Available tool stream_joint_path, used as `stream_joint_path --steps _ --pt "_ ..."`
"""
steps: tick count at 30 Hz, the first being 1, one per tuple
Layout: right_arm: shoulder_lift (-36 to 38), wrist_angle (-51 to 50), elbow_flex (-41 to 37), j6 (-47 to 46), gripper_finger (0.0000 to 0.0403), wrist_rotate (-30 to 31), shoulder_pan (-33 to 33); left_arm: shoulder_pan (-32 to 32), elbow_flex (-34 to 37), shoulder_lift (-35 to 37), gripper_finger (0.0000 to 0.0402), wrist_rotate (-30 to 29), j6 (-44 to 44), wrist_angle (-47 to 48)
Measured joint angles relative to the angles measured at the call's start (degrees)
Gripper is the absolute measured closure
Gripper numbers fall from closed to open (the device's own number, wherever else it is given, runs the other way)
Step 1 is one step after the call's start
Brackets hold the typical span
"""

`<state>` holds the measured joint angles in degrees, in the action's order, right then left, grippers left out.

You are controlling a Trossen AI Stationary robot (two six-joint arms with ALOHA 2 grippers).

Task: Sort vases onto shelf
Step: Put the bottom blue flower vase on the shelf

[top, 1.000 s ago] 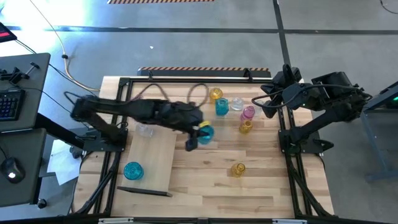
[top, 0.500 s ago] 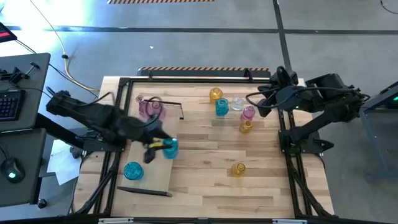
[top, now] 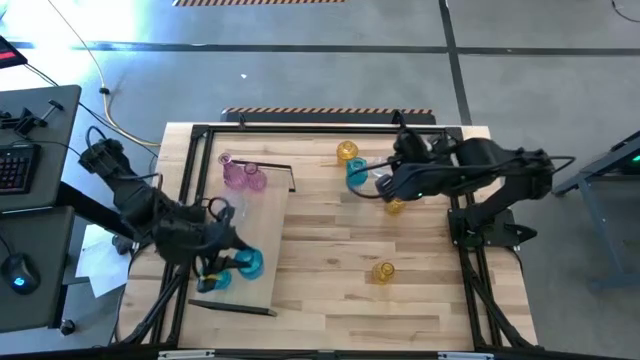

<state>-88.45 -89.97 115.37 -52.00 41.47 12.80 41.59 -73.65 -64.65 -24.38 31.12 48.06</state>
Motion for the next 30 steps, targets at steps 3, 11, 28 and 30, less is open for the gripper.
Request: stream_joint_path --steps 3,11,28,30 --pt "-0.9 0.2 0.0 -1.1 0.0403 0.0 0.0 2.4 0.0 -0.6 0.0279 -0.2 1.6 0.3" --pt "-0.7 1.6 0.0 -2.1 0.0403 -0.6 0.5 8.7 0.0 -4.0 0.0279 -2.2 4.5 3.3" --pt "-0.7 3.7 0.0 -1.9 0.0403 -0.6 1.6 10.3 1.5 -7.7 0.0279 -6.5 6.5 2.9" --pt "-0.7 3.7 0.0 -1.8 0.0403 -0.6 1.6 10.7 3.1 -7.7 0.0279 -7.3 8.0 2.2"
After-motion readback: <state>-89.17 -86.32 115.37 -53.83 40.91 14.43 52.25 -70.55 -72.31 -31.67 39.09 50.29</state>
